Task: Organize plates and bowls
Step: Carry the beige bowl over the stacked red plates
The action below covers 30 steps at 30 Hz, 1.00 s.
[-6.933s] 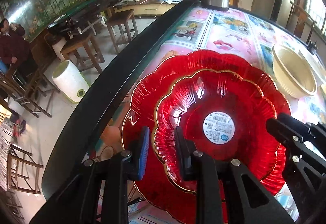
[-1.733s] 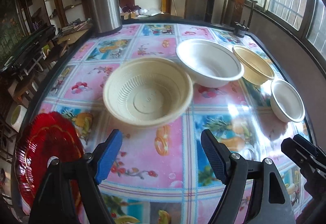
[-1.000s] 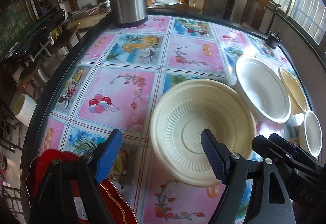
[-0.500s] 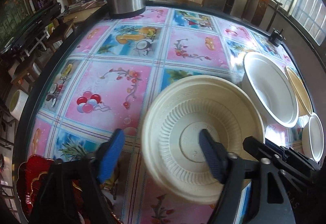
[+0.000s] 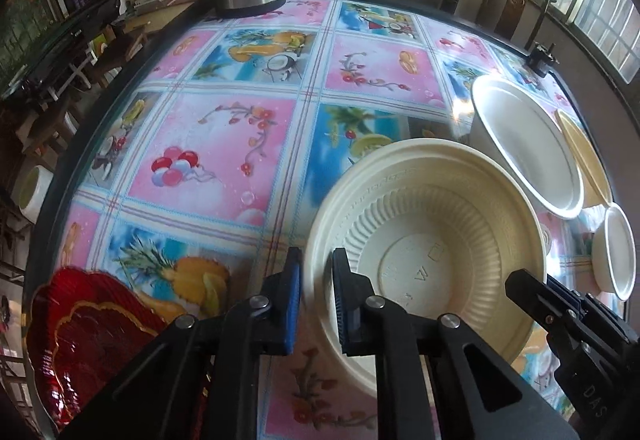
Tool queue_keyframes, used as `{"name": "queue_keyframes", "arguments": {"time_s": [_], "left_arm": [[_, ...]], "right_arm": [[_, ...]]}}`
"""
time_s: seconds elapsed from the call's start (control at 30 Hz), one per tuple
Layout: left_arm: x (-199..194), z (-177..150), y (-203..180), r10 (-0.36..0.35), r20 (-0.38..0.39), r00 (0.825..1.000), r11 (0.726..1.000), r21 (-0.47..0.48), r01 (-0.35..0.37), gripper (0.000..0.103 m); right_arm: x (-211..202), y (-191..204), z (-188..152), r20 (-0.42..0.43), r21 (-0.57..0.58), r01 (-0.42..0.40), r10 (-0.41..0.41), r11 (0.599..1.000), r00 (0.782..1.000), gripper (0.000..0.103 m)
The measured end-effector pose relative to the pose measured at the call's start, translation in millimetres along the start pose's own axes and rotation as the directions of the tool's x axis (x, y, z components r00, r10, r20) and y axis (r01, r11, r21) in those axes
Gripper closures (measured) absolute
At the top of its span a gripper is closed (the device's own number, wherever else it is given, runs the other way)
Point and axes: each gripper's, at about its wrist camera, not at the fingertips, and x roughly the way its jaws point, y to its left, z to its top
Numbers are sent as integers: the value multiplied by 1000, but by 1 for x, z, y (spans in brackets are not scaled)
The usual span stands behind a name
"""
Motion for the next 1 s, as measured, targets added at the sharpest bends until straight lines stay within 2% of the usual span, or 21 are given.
{"name": "queue_keyframes", "arguments": {"time_s": [0.5, 0.83, 1.0], "left_arm": [[-60, -36, -12, -56, 51, 997, 998, 10, 56, 90], [-90, -54, 7, -19, 83, 996, 1000, -12, 20, 90], [-102, -62, 24, 21, 102, 995, 999, -31, -18, 90]], "right_arm": [[-60, -4, -31, 62, 1, -47, 47, 999, 997, 86], [-75, 22, -40, 86, -44, -88, 92, 995, 992, 86], [-74, 46, -44, 77, -86, -104, 110, 991, 991, 86]]}}
